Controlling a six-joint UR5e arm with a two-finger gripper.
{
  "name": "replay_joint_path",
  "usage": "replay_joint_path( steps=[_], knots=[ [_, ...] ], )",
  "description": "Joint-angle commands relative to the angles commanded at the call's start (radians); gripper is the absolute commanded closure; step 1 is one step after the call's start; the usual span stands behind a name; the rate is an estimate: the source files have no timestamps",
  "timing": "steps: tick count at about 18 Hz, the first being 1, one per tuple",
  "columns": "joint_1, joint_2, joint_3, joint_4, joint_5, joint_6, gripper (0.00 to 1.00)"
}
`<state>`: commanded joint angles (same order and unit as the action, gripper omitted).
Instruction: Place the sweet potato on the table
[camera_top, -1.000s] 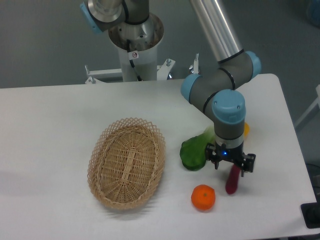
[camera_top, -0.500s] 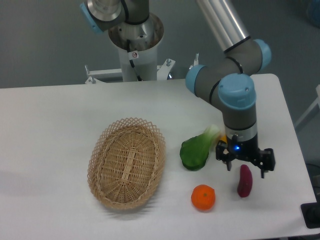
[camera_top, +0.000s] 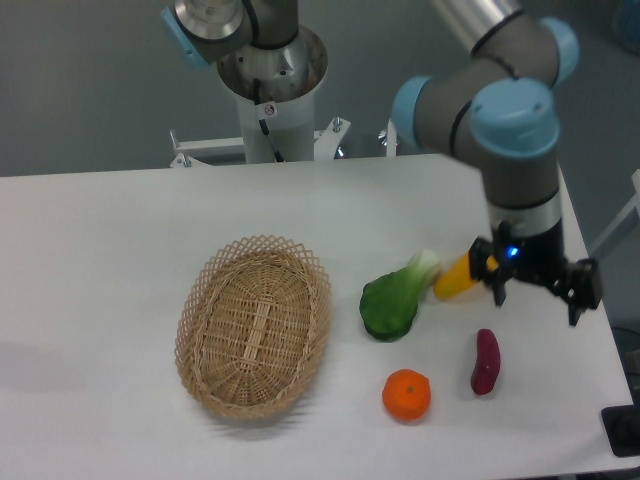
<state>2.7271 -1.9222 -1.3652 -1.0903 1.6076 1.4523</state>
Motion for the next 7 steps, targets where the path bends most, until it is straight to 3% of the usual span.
replay_joint_path(
  steps=[3, 7],
  knots=[
    [0.06, 0.026, -0.011, -0.062, -0.018, 0.159, 0.0],
    [0.105, 0.054, -0.028, -0.065, -0.101, 0.192, 0.0]
  ],
)
